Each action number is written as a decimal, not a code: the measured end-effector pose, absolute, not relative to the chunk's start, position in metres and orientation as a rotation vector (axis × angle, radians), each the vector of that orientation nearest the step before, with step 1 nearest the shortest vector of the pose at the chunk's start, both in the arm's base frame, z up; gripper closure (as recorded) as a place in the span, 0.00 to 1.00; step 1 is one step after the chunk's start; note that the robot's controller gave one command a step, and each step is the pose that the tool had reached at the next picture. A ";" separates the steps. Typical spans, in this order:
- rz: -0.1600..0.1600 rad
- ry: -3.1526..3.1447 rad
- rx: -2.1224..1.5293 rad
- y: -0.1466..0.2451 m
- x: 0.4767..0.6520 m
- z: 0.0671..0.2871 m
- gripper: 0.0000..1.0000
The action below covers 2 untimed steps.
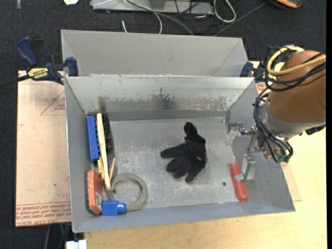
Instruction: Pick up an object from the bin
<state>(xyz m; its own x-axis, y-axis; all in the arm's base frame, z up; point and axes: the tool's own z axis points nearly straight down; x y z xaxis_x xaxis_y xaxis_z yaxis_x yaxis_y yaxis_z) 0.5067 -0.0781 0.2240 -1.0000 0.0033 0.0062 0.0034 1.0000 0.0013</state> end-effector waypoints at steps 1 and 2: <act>0.000 -3.143 -0.001 -0.078 0.508 0.227 0.00; -0.001 -3.146 -0.117 -0.059 0.516 0.175 0.00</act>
Offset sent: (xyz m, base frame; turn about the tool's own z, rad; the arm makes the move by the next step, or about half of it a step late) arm 0.0126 0.0354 -0.0940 0.1292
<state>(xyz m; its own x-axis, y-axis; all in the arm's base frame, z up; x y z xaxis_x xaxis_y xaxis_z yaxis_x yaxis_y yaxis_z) 0.5158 -0.0585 0.1753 -0.9972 0.0740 -0.0063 0.0740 0.9973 0.0008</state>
